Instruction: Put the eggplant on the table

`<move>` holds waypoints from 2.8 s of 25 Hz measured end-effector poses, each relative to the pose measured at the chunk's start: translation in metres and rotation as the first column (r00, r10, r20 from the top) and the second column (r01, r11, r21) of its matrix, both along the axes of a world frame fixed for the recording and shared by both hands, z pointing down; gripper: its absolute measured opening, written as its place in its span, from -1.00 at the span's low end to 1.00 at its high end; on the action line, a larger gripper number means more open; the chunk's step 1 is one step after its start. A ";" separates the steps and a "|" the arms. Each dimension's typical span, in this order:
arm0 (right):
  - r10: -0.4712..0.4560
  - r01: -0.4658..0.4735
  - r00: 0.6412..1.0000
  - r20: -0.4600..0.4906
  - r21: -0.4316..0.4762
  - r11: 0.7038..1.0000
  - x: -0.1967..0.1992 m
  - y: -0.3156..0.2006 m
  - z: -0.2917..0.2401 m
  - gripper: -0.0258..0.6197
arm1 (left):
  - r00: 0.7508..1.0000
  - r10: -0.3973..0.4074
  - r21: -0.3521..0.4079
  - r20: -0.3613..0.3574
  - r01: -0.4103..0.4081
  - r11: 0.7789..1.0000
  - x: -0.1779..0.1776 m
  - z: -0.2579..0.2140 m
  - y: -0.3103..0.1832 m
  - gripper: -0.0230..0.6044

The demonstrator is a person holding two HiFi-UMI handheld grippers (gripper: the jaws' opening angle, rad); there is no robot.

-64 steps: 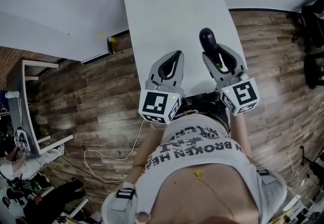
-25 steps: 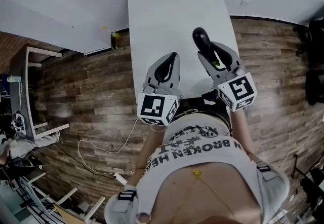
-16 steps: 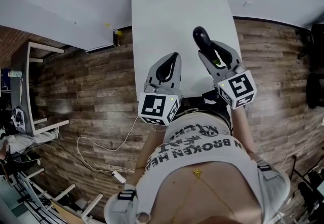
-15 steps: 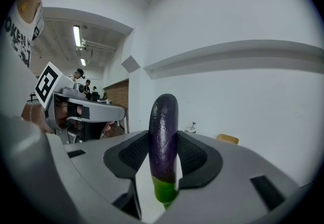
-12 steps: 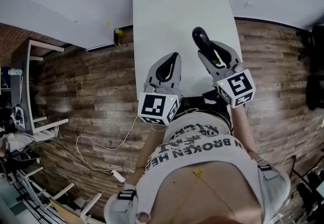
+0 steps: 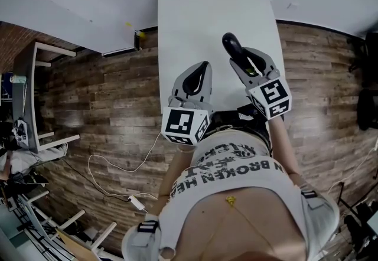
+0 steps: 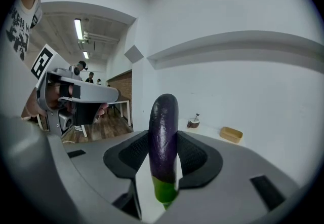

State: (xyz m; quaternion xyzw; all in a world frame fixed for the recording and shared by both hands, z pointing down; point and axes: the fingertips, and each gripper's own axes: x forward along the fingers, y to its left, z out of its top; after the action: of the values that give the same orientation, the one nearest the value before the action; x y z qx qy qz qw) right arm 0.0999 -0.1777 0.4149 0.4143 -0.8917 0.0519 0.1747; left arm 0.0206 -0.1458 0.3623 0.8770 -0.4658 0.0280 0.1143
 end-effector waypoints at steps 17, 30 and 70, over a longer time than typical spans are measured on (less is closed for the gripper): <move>-0.020 0.011 0.995 -0.100 -0.087 0.996 -0.003 0.003 0.054 -0.38 | 1.000 -0.019 -0.029 0.005 0.019 0.999 -0.011 0.011 0.007 -0.93; -0.046 0.019 0.986 -0.161 -0.162 0.987 -0.008 0.008 0.096 -0.38 | 0.999 -0.036 -0.041 0.000 0.036 0.999 -0.020 0.015 0.012 -0.93; -0.198 0.094 0.940 -0.277 -0.346 0.933 -0.045 -0.001 0.183 -0.38 | 0.998 -0.069 -0.079 -0.009 0.068 0.995 -0.042 0.023 0.014 -0.93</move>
State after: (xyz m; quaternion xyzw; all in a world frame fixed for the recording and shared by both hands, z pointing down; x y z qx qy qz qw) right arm 0.0547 -0.1790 0.5975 0.3141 -0.8610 0.1211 0.3812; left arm -0.0214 -0.1319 0.3855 0.8556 -0.4934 0.0369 0.1522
